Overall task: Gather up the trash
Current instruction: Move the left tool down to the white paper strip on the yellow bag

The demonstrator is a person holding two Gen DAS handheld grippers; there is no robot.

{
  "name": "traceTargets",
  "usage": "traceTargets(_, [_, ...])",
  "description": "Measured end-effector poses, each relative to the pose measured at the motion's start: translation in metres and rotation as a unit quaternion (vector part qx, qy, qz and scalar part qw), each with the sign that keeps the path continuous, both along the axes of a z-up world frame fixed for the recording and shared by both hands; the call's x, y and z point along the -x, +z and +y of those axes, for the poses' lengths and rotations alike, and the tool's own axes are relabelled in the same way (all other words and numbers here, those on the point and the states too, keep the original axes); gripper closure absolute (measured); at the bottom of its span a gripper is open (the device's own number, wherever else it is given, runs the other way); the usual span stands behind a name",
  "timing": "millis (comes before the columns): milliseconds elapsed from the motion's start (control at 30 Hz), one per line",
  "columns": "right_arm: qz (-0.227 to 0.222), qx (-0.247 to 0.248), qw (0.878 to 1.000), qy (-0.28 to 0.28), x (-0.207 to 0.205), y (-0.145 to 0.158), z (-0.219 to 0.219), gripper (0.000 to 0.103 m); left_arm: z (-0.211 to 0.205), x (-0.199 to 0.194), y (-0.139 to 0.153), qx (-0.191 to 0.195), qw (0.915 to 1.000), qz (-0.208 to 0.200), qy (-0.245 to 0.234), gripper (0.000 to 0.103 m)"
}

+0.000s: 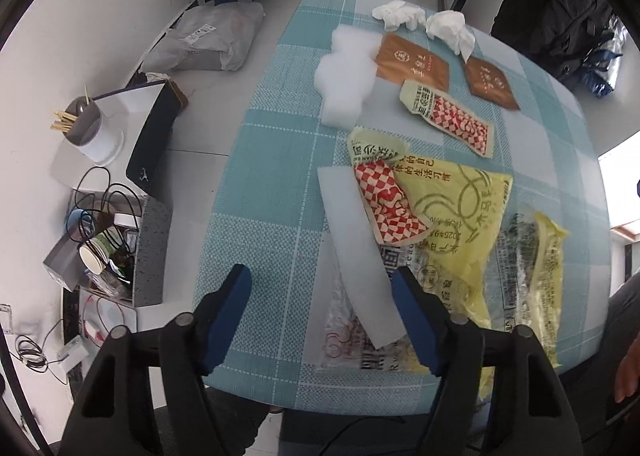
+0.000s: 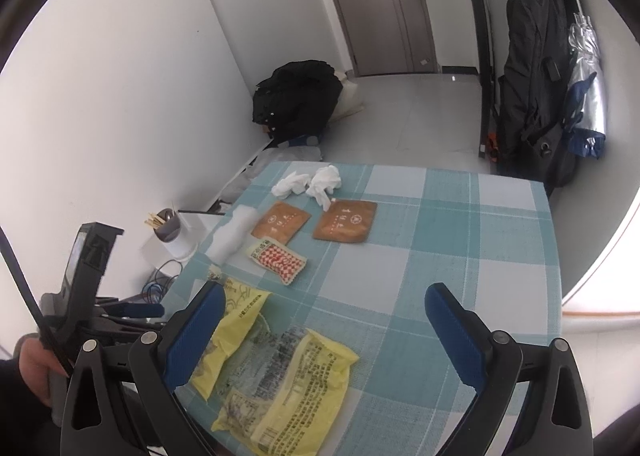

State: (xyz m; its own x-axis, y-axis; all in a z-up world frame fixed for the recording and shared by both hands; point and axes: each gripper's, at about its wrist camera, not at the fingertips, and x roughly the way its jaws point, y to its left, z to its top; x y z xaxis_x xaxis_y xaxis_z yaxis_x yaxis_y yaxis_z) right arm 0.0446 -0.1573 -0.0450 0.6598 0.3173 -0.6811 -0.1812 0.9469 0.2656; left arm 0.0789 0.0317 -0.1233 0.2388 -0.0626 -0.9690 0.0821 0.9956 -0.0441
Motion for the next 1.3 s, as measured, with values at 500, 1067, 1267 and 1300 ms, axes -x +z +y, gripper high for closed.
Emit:
traceTargets(500, [-0.010,0.002,1.000,0.004,0.008,0.006,0.004,0.002,0.010,-0.007,-0.003,0.061,0.9980,0.003,0.017,0.085])
traceTargets(1067, [-0.019,-0.002,1.000,0.008,0.015,0.011,0.003,0.002,0.010,-0.011,-0.001,0.085,0.9951,0.022,0.045,0.058])
traceTargets(1267, [-0.022,-0.007,1.000,0.004,0.016,0.013,0.000,0.002,0.015,-0.023,0.004,0.075,0.9961,0.011,0.045,0.058])
traceTargets(1300, [-0.023,-0.008,1.000,0.003,0.016,0.013,0.000,0.002,0.015,-0.025,0.004,0.072,0.9965,0.011,0.042,0.058])
